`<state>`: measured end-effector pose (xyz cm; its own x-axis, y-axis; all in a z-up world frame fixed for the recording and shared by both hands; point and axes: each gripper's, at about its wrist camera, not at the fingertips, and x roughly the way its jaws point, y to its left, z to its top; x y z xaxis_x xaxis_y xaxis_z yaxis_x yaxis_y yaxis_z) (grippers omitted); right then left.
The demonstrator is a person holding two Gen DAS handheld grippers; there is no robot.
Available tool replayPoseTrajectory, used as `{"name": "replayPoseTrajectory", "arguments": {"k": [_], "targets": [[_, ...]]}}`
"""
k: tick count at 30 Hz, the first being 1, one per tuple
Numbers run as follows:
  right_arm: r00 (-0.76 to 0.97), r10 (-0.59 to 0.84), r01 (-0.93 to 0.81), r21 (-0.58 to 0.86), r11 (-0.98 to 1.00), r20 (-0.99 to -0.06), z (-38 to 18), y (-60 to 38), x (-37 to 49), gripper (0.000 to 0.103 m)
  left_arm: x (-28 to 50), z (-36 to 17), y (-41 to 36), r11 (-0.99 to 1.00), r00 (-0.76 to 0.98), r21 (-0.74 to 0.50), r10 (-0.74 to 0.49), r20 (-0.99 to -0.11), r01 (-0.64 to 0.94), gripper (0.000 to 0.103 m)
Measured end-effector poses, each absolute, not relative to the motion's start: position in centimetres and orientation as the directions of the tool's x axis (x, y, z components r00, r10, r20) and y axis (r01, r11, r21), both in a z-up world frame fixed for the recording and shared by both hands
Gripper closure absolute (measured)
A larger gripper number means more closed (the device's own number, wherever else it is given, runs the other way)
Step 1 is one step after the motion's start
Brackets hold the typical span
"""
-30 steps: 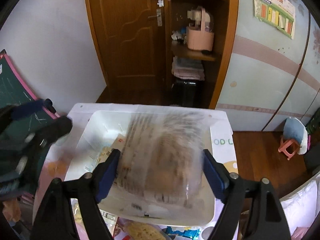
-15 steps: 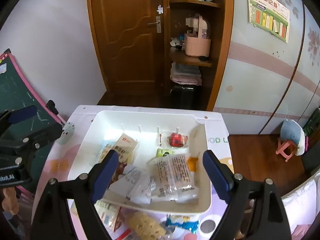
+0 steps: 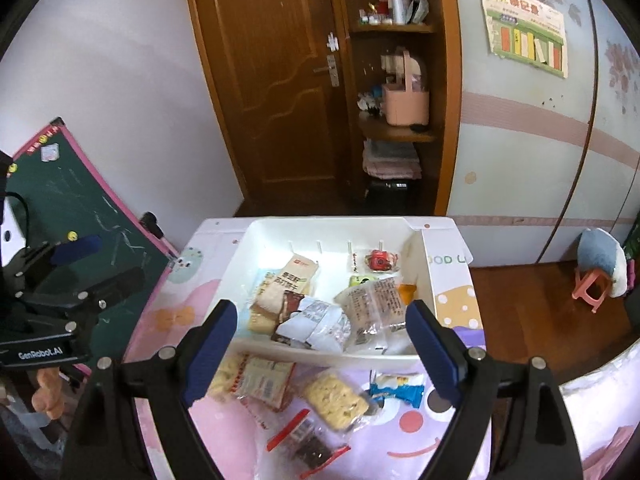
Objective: Organize snacks
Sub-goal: 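Withdraw both tools from the basket toward the remaining snacks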
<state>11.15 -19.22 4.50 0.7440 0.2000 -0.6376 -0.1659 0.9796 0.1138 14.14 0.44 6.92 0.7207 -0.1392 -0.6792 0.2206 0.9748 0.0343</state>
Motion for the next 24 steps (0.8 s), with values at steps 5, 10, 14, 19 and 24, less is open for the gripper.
{"name": "replayPoseTrajectory", "arguments": {"k": [5, 10, 14, 19, 24], "targets": [[0.749, 0.221, -0.203, 0.101, 0.974, -0.625, 4.5, -18.9, 7.7, 0.016, 11.0, 6.9, 1.4, 0.971, 0.716, 0.037, -0.148, -0.682, 0.236, 0.009], [0.728, 0.166, -0.206, 0.018, 0.978, -0.665, 3.4, -18.0, 5.4, 0.016, 8.5, 5.9, 2.4, 0.967, 0.701, 0.039, -0.155, -0.696, 0.252, 0.009], [0.717, 0.127, -0.203, -0.032, 0.979, -0.686, 1.2, -17.7, 4.4, 0.016, 7.2, 4.3, 3.3, 0.965, 0.682, 0.039, -0.156, -0.714, 0.261, 0.009], [0.654, 0.154, -0.223, 0.007, 0.975, -0.741, -2.5, -18.0, 4.4, 0.016, 6.7, 1.4, 3.8, 0.963, 0.649, 0.045, -0.144, -0.747, 0.266, 0.009], [0.568, 0.174, -0.258, 0.027, 0.966, -0.804, -7.5, -18.0, 4.9, 0.016, 7.5, -2.9, 4.4, 0.968, 0.593, 0.036, -0.123, -0.795, 0.248, 0.009]]}}
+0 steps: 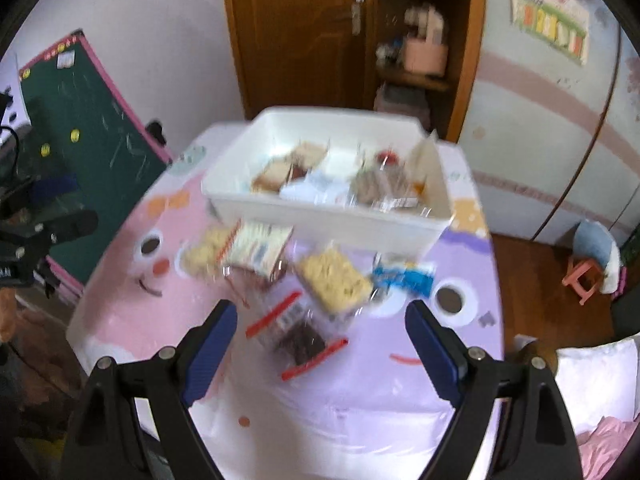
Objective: Organize snacks
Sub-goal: 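Withdraw both tools from the basket toward the remaining snacks, then grasp the clear puffed-snack bag with the left tool while the right tool grasps the red-topped dark snack bag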
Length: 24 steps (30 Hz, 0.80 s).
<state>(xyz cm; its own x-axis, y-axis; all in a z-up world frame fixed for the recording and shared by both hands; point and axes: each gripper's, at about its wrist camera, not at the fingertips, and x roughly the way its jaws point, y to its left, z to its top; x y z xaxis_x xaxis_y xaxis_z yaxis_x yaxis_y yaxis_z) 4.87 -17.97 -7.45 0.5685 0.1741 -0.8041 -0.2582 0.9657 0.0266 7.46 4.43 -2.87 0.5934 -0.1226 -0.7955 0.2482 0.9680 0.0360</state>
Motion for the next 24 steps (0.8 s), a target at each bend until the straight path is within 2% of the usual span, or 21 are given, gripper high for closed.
{"name": "replayPoseTrajectory", "arguments": {"k": [4, 9, 12, 18, 24], "targets": [[0.515, 0.177, -0.305, 0.014, 0.952, -0.839, -11.4, -17.7, 5.3, 0.017, 8.7, -6.3, 4.8, 0.968, 0.527, 0.019, -0.120, -0.841, 0.250, 0.009], [0.466, 0.194, -0.407, -0.014, 0.914, -0.863, -15.1, -17.1, 5.8, 0.027, 10.2, -10.1, 4.9, 0.962, 0.455, 0.012, -0.119, -0.882, 0.274, 0.009], [0.443, 0.205, -0.450, -0.019, 0.893, -0.873, -16.3, -16.8, 6.2, 0.030, 11.3, -11.7, 4.9, 0.959, 0.417, -0.003, -0.125, -0.900, 0.282, 0.009], [0.417, 0.204, -0.538, -0.060, 0.841, -0.886, -18.4, -15.6, 7.4, 0.030, 13.8, -14.2, 5.0, 0.962, 0.351, -0.041, -0.137, -0.926, 0.269, 0.009], [0.401, 0.265, -0.595, -0.029, 0.803, -0.877, -18.6, -14.9, 7.9, 0.028, 15.8, -15.7, 5.4, 0.965, 0.304, -0.094, -0.168, -0.938, 0.243, 0.009]]}}
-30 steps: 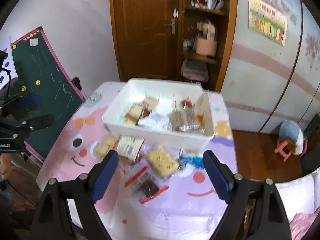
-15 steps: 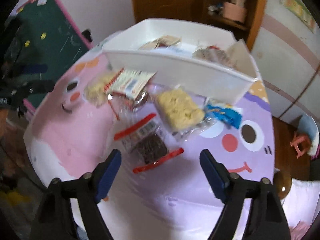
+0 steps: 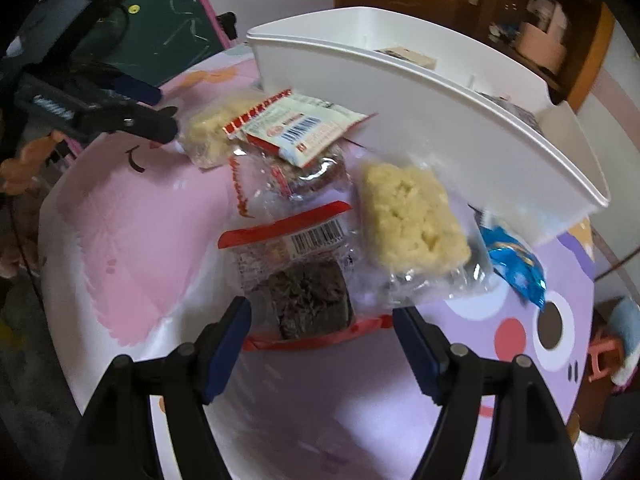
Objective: Organize snacks
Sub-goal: 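Grasp the clear puffed-snack bag with the left tool while the right tool grasps the red-topped dark snack bag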
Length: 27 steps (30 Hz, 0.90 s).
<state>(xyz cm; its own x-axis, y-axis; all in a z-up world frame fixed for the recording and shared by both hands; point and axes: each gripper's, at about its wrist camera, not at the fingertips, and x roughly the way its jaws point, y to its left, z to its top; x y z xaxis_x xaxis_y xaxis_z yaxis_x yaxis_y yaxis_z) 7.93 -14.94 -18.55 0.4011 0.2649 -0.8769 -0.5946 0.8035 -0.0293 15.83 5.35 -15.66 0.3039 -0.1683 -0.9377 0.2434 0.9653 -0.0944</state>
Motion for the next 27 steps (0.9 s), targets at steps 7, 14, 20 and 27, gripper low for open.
{"name": "replayPoseTrajectory", "arguments": {"k": [7, 14, 20, 27], "targets": [[0.383, 0.312, -0.662, -0.023, 0.749, -0.869, -18.4, -14.7, 7.5, 0.027, 18.0, -16.6, 4.7, 0.965, 0.276, -0.114, -0.180, -0.944, 0.237, 0.009], [0.342, 0.356, -0.700, 0.017, 0.714, -0.870, -18.3, -14.9, 8.1, 0.027, 20.0, -18.0, 4.1, 0.972, 0.261, -0.083, -0.140, -0.955, 0.218, 0.009], [0.314, 0.335, -0.732, -0.002, 0.681, -0.889, -19.4, -13.4, 8.6, 0.027, 20.9, -19.3, 4.2, 0.976, 0.241, -0.107, -0.153, -0.958, 0.190, 0.021], [0.351, 0.315, -0.730, -0.047, 0.682, -0.882, -19.8, -12.2, 8.0, 0.037, 20.3, -18.9, 4.4, 0.973, 0.285, -0.106, -0.163, -0.945, 0.204, 0.061]]}}
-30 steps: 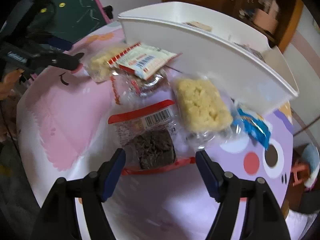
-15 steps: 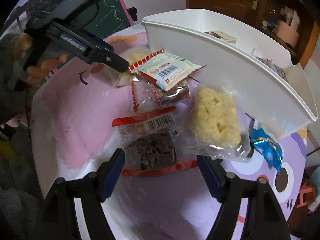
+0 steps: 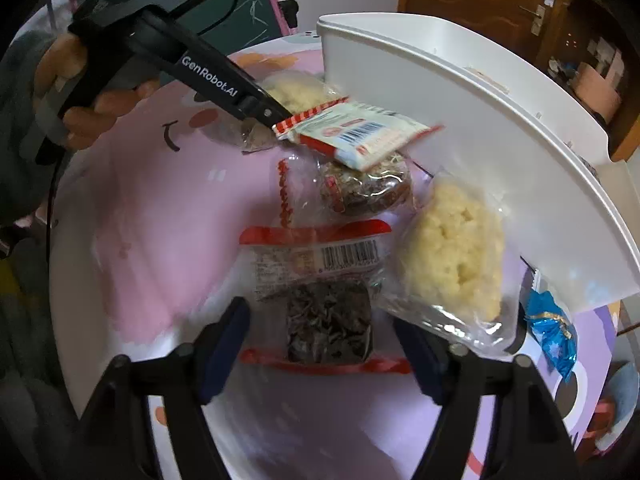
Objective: Organize snacks
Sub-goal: 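Grasp the clear puffed-snack bag with the left tool while the right tool grasps the red-topped dark snack bag, then carry both snacks over the white basket and open both tools to release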
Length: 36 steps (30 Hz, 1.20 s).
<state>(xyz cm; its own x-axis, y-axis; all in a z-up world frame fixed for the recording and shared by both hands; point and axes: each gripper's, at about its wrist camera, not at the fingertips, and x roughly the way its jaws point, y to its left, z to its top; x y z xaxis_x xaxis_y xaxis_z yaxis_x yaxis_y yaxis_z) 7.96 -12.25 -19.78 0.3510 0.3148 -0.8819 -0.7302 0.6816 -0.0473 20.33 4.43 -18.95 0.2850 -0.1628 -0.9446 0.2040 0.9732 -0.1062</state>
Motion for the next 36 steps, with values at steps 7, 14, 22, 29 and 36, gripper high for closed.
{"name": "replayPoseTrajectory", "arguments": {"k": [7, 14, 22, 29, 36], "targets": [[0.356, 0.337, -0.699, -0.009, 0.715, -0.872, -19.3, -12.3, 6.5, 0.047, 17.7, -18.4, 4.7, 0.980, 0.310, -0.097, -0.147, -0.939, 0.173, 0.063], [0.383, 0.401, -0.681, 0.039, 0.731, -0.832, -16.4, -12.7, 4.2, 0.047, 13.3, -15.3, 5.2, 0.975, 0.353, -0.163, -0.207, -0.912, 0.150, 0.064], [0.476, 0.443, -0.662, 0.022, 0.749, -0.760, -11.6, -13.0, 1.3, 0.047, 8.2, -9.8, 4.9, 0.964, 0.443, -0.160, -0.242, -0.863, 0.213, 0.064], [0.588, 0.456, -0.603, 0.014, 0.798, -0.668, -5.7, -14.2, 0.5, 0.047, 5.8, -4.1, 3.9, 0.954, 0.526, -0.133, -0.260, -0.810, 0.268, 0.064], [0.690, 0.433, -0.525, 0.011, 0.851, -0.580, 1.8, -15.2, 0.3, 0.046, 5.9, 2.1, 3.3, 0.950, 0.608, -0.134, -0.285, -0.741, 0.282, 0.064]]}}
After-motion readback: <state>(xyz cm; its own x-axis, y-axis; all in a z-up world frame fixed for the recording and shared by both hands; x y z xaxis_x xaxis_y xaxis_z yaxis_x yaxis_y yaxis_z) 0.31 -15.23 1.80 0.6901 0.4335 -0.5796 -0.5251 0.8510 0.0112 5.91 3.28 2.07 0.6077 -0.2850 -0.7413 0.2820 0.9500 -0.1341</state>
